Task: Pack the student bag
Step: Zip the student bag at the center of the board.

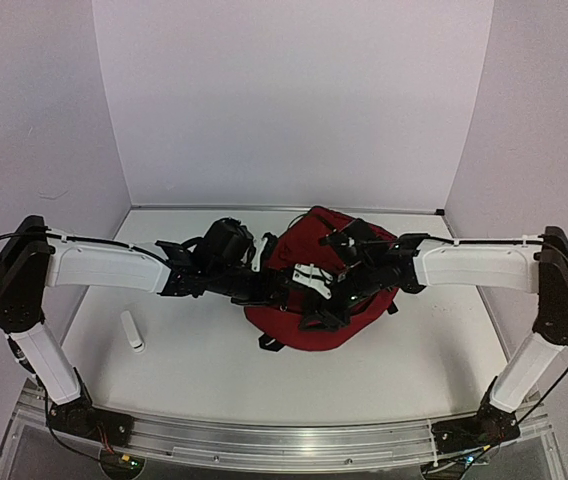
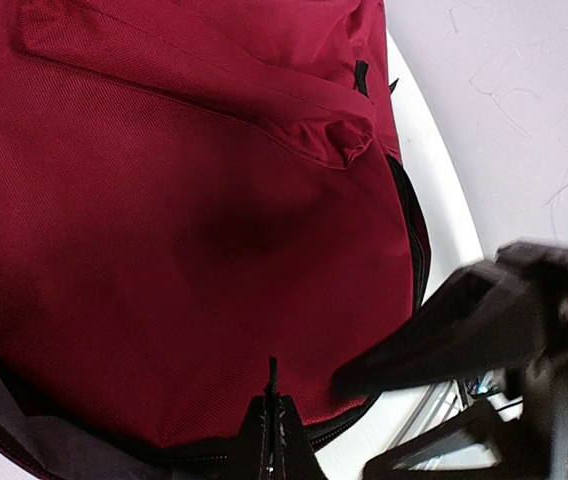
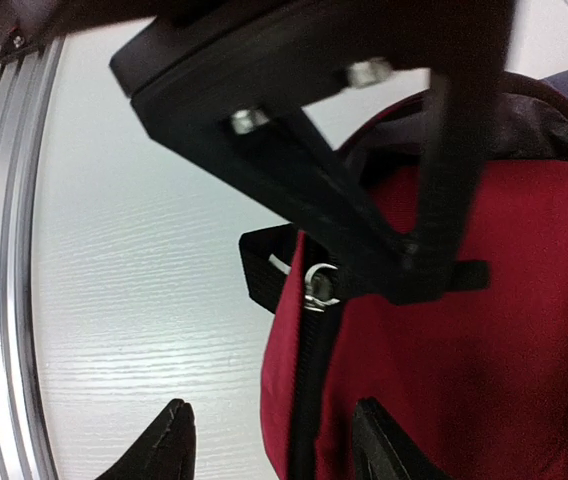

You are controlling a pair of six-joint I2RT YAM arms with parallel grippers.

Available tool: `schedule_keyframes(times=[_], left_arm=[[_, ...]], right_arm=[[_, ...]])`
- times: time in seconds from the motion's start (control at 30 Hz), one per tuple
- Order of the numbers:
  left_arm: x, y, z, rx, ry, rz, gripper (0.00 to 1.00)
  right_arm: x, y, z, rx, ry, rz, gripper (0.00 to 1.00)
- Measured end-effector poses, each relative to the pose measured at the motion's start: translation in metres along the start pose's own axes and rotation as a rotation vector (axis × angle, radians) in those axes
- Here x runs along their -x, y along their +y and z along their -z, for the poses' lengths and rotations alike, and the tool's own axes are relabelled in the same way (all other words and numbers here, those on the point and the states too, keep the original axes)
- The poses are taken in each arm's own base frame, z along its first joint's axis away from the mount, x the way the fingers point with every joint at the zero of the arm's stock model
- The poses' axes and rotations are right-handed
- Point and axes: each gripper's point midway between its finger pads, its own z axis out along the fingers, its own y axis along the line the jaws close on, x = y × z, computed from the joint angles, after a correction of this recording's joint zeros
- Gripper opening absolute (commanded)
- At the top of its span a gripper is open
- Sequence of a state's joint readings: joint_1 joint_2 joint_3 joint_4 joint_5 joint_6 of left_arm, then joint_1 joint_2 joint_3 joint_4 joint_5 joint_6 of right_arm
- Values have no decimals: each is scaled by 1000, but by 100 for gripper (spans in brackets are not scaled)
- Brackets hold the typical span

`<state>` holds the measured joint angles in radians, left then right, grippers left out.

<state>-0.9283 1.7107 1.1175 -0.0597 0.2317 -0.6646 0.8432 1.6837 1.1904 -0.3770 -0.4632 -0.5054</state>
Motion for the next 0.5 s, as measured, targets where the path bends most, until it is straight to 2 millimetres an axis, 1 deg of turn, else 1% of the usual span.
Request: schedule_keyframes(times=[0.03, 0.1, 0.17, 0.2, 0.33, 0.4, 0.5], left_arm=[[0, 0, 0, 1, -1, 1, 0], [-1, 3, 0, 11, 0, 6, 0], [-1, 5, 0, 23, -1, 14, 0], [-1, 6, 0, 28, -5, 17, 0], [2, 9, 5, 48, -26, 20, 0], [3, 10, 8, 57, -35, 19, 0], [10, 13, 17, 75, -73, 22, 0]], right_arm=[[-1, 3, -5, 2, 10, 1, 39], [-1, 4, -12, -10, 21, 2, 16], [-3, -2, -13, -43, 30, -2, 2], [-4, -5, -13, -63, 35, -9, 0], [-11, -13, -9, -131, 43, -4, 0], [-13, -13, 1, -168, 34, 6, 0], [-20, -12, 20, -226, 34, 27, 0]])
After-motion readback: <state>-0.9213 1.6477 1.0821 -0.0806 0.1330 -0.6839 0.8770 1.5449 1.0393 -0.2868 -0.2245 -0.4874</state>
